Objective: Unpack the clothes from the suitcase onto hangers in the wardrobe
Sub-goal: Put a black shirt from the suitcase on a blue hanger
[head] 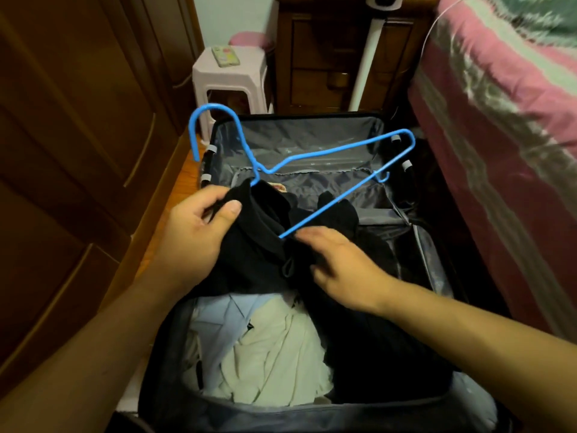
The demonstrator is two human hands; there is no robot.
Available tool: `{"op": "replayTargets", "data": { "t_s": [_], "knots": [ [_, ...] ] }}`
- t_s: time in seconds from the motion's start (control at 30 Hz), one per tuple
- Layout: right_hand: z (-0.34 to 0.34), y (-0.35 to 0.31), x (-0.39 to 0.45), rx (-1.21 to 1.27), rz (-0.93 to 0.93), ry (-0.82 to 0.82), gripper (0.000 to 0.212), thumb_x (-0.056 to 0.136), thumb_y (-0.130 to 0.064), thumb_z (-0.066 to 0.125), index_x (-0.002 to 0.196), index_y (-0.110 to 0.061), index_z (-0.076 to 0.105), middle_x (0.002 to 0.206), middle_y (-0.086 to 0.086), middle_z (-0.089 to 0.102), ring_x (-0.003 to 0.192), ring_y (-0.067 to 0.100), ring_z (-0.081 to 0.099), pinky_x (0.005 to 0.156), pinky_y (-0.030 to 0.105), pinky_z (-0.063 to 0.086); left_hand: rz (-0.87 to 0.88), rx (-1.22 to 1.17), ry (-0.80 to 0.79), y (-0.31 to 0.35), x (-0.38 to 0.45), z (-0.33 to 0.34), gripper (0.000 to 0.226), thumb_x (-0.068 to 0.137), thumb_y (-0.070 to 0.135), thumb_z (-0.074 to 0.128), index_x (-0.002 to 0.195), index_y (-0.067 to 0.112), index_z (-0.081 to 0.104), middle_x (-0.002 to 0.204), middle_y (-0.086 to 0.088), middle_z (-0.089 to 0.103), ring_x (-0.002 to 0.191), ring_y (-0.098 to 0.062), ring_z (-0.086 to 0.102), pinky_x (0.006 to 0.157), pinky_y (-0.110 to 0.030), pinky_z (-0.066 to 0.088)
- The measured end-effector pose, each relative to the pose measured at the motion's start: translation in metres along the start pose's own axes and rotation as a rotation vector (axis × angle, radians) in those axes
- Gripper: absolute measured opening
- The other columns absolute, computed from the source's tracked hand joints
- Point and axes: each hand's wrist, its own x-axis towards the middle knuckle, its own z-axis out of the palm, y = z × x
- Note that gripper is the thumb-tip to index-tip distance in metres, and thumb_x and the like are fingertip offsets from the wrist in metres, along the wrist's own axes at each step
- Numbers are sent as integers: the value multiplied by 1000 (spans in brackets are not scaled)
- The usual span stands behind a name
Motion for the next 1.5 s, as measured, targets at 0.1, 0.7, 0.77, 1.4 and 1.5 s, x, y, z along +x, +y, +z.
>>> {"op": "replayTargets", "data": {
  "t_s": [0.1,0.7,0.77,1.4,1.5],
  "knots": [
    [19,-13,9,41,-58,0,79,76,-13,63,150,-11,38,151,7,42,138,19,32,116,18,18,16,-64,-26,8,-8,3,22,98,0,58,94,20,67,82,19,70,79,6,63,73,-11,48],
    [-111,69,-19,-704,8,228,30,62,12,71,77,-10,58,88,10,51,85,37,49,66,43,45,244,518,-311,-31,8,-42,27,98,29,58,116,17,74,102,16,67,101,-3,64,90,-24,49],
    [-118,30,-12,-619,-160,393,18,68,13,59,75,-4,55,84,14,51,80,37,50,62,42,42,249,611,-331,-33,8,-35,26,101,32,55,116,21,73,100,16,66,98,-6,63,86,-29,51],
    [-316,-138,44,-247,-57,306,35,101,-46,27,95,-19,48,86,-5,47,80,21,47,66,35,28,358,444,-69,269,114,-64,20,99,21,64,115,20,75,86,19,61,85,-5,60,78,-21,44],
    [-428,-210,53,-205,-48,296,26,100,-49,33,87,-28,39,74,-10,46,74,26,52,62,35,29,365,445,-121,392,157,-102,18,98,22,64,111,23,76,86,38,59,86,7,59,79,-8,38]
  ]
}}
